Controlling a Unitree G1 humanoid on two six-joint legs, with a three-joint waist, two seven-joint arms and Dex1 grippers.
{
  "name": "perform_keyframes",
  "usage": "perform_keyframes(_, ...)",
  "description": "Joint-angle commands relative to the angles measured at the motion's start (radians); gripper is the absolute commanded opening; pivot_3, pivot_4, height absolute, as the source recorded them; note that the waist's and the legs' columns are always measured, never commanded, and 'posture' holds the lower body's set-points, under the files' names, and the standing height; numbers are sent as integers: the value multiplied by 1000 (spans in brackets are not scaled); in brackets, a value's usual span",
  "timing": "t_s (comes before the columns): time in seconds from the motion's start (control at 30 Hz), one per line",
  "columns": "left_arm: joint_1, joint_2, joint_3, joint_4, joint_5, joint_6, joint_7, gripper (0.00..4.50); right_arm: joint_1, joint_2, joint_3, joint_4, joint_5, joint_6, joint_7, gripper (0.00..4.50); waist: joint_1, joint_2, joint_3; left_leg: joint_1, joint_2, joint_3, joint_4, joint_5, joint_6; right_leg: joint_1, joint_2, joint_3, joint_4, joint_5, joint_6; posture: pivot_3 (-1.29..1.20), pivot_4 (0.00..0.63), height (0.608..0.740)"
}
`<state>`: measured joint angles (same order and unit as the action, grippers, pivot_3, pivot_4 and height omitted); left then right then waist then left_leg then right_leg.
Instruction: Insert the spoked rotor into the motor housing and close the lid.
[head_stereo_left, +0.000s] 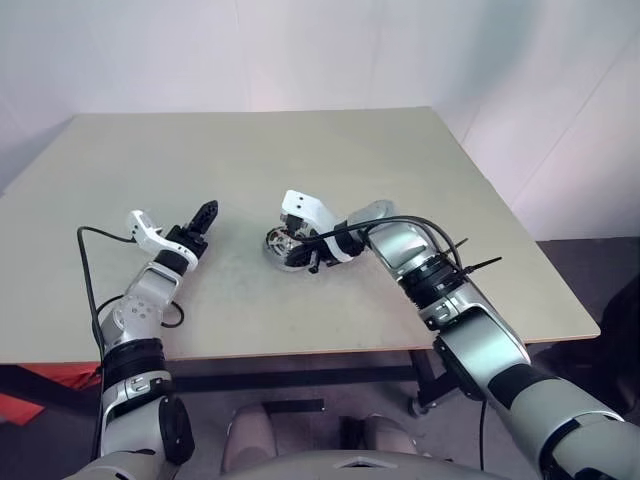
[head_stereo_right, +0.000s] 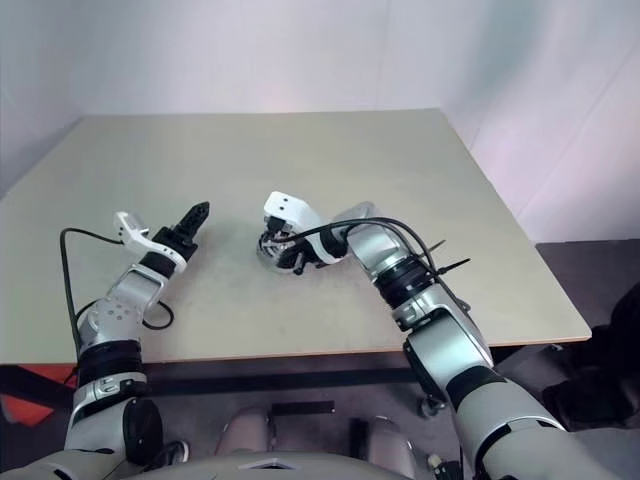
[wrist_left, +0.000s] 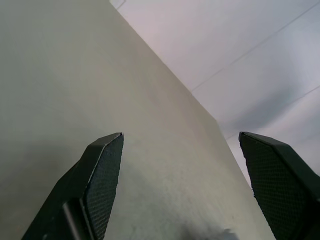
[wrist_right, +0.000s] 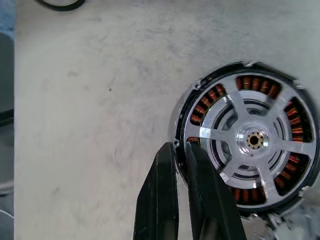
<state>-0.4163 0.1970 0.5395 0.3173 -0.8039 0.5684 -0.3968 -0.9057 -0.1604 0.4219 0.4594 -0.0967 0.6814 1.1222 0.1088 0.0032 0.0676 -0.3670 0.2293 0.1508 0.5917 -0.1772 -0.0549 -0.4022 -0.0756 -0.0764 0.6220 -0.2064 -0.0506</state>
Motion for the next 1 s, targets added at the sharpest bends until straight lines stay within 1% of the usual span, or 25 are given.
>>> perform_keyframes(0.03,-9,-4,-15,-37,-4,-19,2,3927,-42,-14,-33,-19,24,16,-22,1279,0,0,0,0,0,0,0,0,0,0,0,0,0,0,0,0,0,740)
perform_keyframes(0.17,-16,-9,-28,-29,-1,-17,0,3927,-75,-11,-88,-63,75,72,-53,2677,-2,0,0,1,1,0,0,0,0,0,1,0,0,0,0,0,0,740)
perform_keyframes(0.27,-19,-12,-38,-24,-3,-18,1,3927,-114,-13,-176,-133,165,227,-61,3697,-3,0,0,1,1,0,-1,1,-1,0,1,0,0,0,0,0,0,740)
perform_keyframes(0.3,-20,-12,-40,-22,-3,-18,0,3927,-120,-15,-196,-154,190,269,-65,3697,-3,0,0,1,1,0,-1,1,-1,0,1,0,0,0,0,0,0,740)
perform_keyframes(0.4,-23,-18,-53,-19,-1,-12,0,3927,-130,-11,-342,-178,270,452,-153,3697,0,0,0,1,1,0,-3,1,-2,0,1,0,0,0,0,0,0,740)
perform_keyframes(0.53,-27,-27,-70,-5,1,-6,-5,3927,-99,9,-655,-131,319,711,-371,3697,17,0,0,2,0,0,-3,3,-5,0,1,1,-1,0,1,0,0,740)
perform_keyframes(0.6,-26,-32,-85,-7,-6,12,-11,3927,-44,11,-780,-171,330,851,-428,3697,24,0,0,2,-1,0,-4,4,-6,1,1,1,-1,0,1,0,0,740)
perform_keyframes(0.63,-25,-34,-98,-6,-1,20,-16,3927,-6,10,-818,-207,345,899,-449,3697,28,-1,0,2,-1,0,-4,4,-6,1,1,1,-1,0,1,0,0,740)
perform_keyframes(0.7,-29,-35,-116,0,7,31,-25,3927,70,6,-851,-279,394,933,-492,3697,31,-1,0,4,-1,0,-6,4,-8,2,1,1,-2,-1,2,0,0,740)
perform_keyframes(0.83,-53,-33,-130,33,15,35,-35,3927,205,-2,-881,-402,531,933,-599,3697,39,1,0,6,-3,0,-15,8,-13,-1,1,3,-3,-1,3,0,0,740)
perform_keyframes(1.0,-72,-20,-143,46,20,51,-46,3927,316,47,-962,-482,673,933,-785,3697,42,1,-1,10,-3,0,-18,10,-16,1,1,3,-3,-5,9,0,0,740)
